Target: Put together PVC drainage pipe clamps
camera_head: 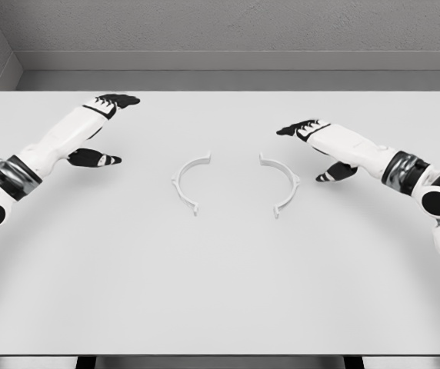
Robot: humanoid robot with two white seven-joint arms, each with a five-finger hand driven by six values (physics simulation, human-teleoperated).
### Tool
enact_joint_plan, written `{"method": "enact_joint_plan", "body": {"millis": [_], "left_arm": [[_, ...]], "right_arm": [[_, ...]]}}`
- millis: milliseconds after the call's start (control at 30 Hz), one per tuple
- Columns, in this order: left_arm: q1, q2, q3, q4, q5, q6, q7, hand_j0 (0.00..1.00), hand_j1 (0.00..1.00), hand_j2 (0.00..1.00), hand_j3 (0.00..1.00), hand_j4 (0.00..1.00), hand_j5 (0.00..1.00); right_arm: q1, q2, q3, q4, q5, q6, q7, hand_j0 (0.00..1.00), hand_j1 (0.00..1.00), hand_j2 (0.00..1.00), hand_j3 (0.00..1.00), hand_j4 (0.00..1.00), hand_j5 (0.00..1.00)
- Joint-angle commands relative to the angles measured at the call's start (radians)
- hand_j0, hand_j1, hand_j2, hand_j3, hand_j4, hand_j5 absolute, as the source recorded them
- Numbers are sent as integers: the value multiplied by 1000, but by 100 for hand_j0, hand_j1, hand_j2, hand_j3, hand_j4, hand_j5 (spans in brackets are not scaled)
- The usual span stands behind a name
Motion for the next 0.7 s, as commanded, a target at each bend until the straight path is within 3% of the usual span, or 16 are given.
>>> {"method": "enact_joint_plan", "body": {"millis": [0, 300, 667], "left_arm": [[0, -11, -20, -28, 5, 0, 1, 100, 100, 100, 100, 100, 100], [-2, -46, -44, 29, 4, 0, 1, 100, 100, 100, 100, 100, 100], [0, -108, -66, 18, -4, 0, 1, 100, 100, 100, 100, 100, 100]], "right_arm": [[0, 6, 2, 17, -7, 2, -1, 100, 100, 100, 100, 100, 100], [-6, 21, 8, 28, -7, 2, -1, 100, 100, 100, 100, 100, 100], [-23, 46, 16, 51, -5, 2, -1, 100, 100, 100, 100, 100, 100]]}}
